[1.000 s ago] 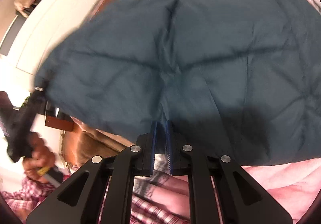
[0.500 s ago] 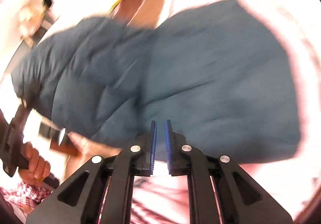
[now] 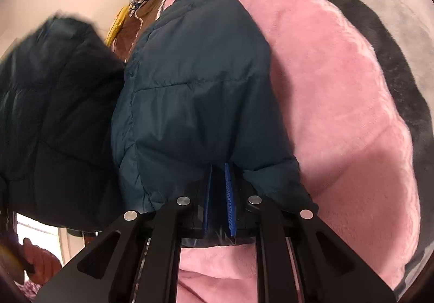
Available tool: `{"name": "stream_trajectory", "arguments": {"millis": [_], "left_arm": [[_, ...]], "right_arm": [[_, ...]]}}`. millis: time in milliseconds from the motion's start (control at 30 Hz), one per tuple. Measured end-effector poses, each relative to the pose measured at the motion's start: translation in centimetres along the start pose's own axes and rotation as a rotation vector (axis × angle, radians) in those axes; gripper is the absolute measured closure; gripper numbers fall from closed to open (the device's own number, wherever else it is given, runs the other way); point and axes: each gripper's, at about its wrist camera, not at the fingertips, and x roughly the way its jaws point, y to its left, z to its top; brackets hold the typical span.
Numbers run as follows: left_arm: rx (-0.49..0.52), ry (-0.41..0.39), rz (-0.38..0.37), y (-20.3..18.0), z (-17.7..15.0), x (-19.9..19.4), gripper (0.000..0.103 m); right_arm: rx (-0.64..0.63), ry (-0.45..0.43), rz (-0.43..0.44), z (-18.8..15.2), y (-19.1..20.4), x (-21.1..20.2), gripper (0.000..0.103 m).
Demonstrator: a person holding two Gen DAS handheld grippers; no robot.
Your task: Fold large clothes
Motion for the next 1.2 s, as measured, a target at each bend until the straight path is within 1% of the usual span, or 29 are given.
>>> {"name": "stream_trajectory", "arguments": {"millis": [100, 133, 333, 467, 567, 633, 767, 867, 967, 1067, 1100, 1133, 1167, 1200], "left_arm": [[0.007, 0.051, -0.063, -1.4, -0.4, 2.4, 0.086], [0.012, 0.066, -0.080, -1.7, -0.5, 3.2, 0.086], [0.062, 0.166, -0.151, -3.7, -1.7, 7.1, 0.086], [0.052, 0.224, -0.186, -4.0, -2.9, 9.1, 0.085], [0.012, 0.251, -0.204, -3.7, -3.9, 10.0, 0.085], [0.004, 0.263, -0.209, -3.6, -4.0, 10.4, 0.084], [0.040, 0.271, -0.189, -4.3, -4.5, 10.8, 0.083], [0.045, 0.267, -0.177, -4.7, -4.8, 10.5, 0.082], [0.033, 0.268, -0.172, -4.6, -4.8, 10.4, 0.080], [0.026, 0.272, -0.165, -4.6, -4.5, 10.3, 0.078], [0.024, 0.272, -0.162, -4.6, -4.4, 10.2, 0.075], [0.023, 0.273, -0.161, -4.7, -4.4, 10.1, 0.069], [0.024, 0.273, -0.163, -4.8, -4.3, 10.1, 0.067], [0.027, 0.272, -0.159, -5.1, -4.1, 10.0, 0.064]], "right_arm": [[0.003, 0.006, 0.027, 0.0, -0.9, -0.8, 0.089], [0.010, 0.005, 0.034, 0.1, -0.6, -0.5, 0.089], [0.035, -0.002, 0.072, -0.2, -1.6, -0.9, 0.089], [0.047, 0.002, 0.092, -0.3, -2.0, -0.7, 0.090], [0.071, 0.006, 0.108, -0.4, -2.7, -1.1, 0.091], [0.076, 0.004, 0.104, -0.6, -3.1, -1.7, 0.092], [0.069, -0.023, 0.073, -1.2, -3.2, -3.9, 0.092], [0.070, -0.074, 0.020, -1.8, -3.6, -6.7, 0.092], [0.055, -0.154, -0.046, -2.5, -2.9, -9.9, 0.089], [0.003, -0.221, -0.053, -2.8, -0.8, -13.1, 0.089], [-0.015, -0.235, -0.055, -2.9, -0.3, -13.9, 0.089], [-0.040, -0.248, -0.056, -2.8, 0.4, -14.8, 0.089], [-0.059, -0.256, -0.051, -2.8, 1.2, -15.3, 0.089], [-0.071, -0.260, -0.045, -3.5, 2.3, -14.8, 0.089]]}}
